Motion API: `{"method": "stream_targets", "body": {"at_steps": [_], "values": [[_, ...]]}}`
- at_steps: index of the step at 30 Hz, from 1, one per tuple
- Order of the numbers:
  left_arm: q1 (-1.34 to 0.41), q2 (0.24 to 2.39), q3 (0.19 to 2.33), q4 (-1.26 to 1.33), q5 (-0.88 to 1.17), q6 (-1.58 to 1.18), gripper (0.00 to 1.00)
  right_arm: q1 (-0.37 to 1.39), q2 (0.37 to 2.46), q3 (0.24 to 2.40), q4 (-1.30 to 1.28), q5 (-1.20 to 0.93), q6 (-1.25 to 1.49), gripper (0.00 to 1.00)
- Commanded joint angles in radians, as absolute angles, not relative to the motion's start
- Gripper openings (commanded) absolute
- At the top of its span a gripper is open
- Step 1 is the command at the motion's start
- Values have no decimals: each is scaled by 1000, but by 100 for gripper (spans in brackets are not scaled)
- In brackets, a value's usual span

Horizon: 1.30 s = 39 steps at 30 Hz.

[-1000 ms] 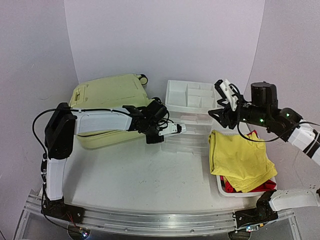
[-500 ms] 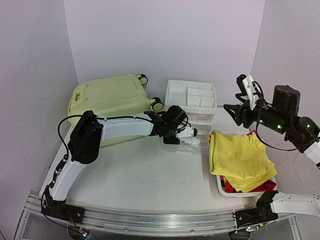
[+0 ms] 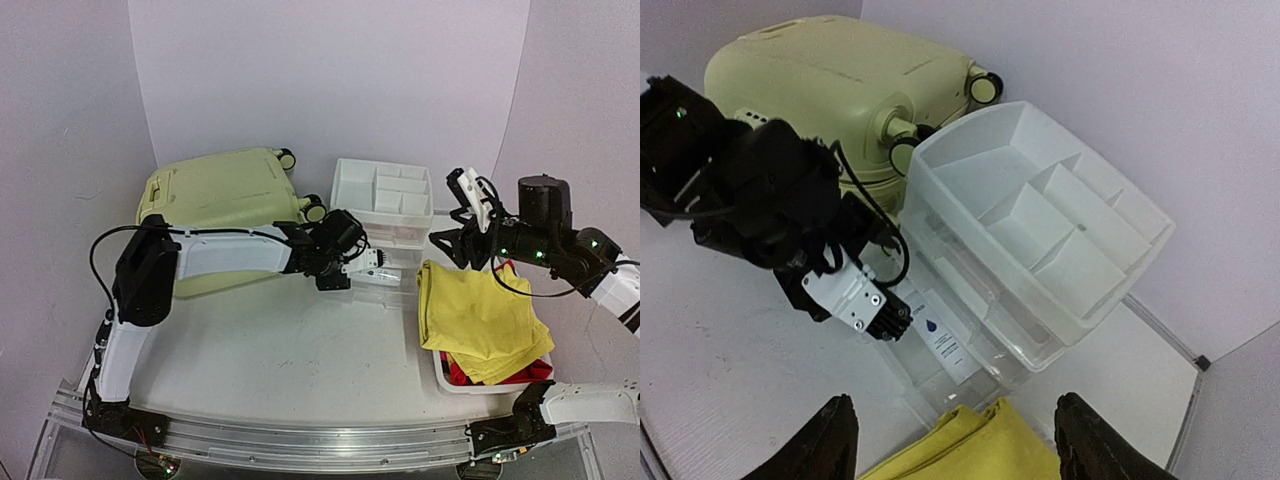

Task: Open, take out, and arrange the luggage
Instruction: Place the makeup in the drawer, then close the drawer in the storage box.

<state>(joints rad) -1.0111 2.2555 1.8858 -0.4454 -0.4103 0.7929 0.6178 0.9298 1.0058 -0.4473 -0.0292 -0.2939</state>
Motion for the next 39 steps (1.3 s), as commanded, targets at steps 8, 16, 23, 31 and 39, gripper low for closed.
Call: {"method": "stream_targets", "body": {"at_steps": [8, 16, 23, 31, 39], "values": [[-1006, 1712, 1538, -517, -446, 266, 73, 627, 1179, 1102, -647, -454, -283, 66], [-973, 1544, 1402, -598, -393, -79, 73, 703, 1389, 1175, -667, -445, -339, 53], [-867, 1420, 1296, -598, -278, -229, 73, 777, 1604, 1277, -680, -315, -418, 20], [-828, 1340, 1231, -598, -259, -249, 73, 779, 1841, 1436, -794, -56, -488, 0], [-798, 1316, 1192, -598, -258, -278, 72, 765, 2010, 1496, -776, 120, -565, 0]]}}
